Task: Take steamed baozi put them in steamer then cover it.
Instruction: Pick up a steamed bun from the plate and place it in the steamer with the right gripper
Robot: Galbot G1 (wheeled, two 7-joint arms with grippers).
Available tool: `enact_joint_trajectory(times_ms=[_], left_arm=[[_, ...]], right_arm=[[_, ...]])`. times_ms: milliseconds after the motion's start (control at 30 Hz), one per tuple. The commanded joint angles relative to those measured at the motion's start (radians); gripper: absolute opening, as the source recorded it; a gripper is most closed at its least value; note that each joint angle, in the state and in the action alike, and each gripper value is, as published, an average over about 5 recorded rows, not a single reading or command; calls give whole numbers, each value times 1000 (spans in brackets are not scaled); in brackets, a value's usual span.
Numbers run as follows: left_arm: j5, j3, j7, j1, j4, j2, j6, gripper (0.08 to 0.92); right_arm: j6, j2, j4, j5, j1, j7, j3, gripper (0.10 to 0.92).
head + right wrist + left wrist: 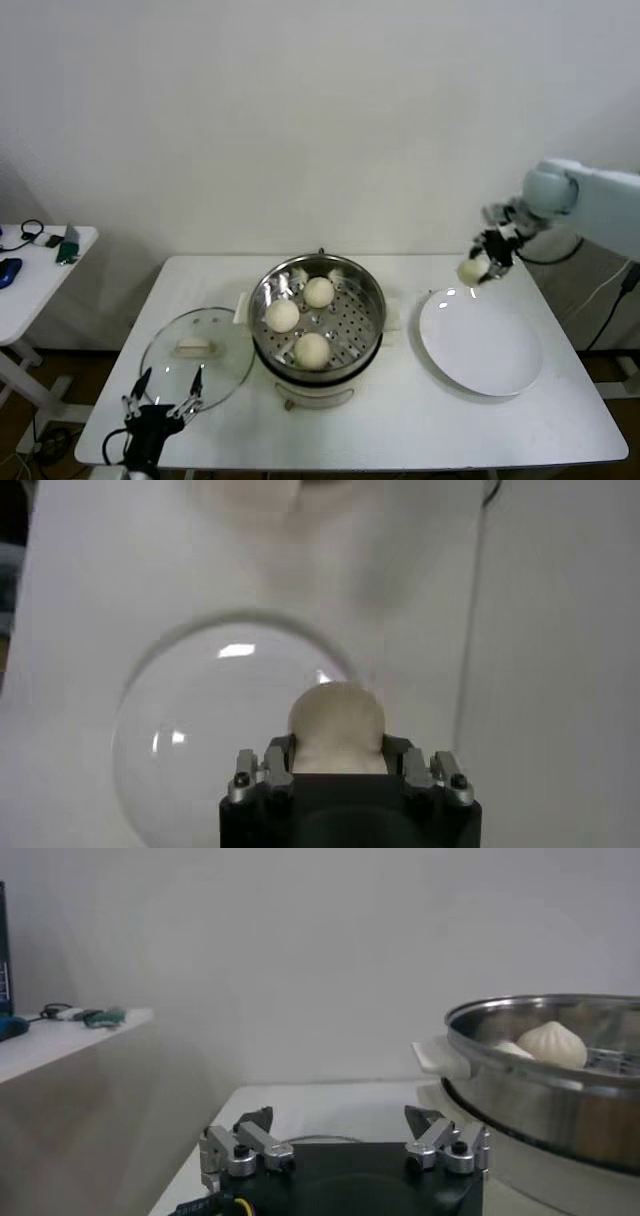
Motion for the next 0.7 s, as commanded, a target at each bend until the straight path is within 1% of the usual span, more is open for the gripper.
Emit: enact_joint_trajectory(times_ms=[33,167,333,700], left_arm=[[-6,-3,0,0,0,4,-1,823],[-9,-4,0,0,-4,3,-2,823],[-15,-9,0,5,-11,2,-3,823],[-23,-20,-1,7,-16,-1,-5,823]], right_arm=[[-166,110,377,334,341,60,-47,594],[-210,156,420,339,256,114,21,594],[-257,211,422,305,90,179,60,594],[-274,290,295,143,-136,224,62,594]])
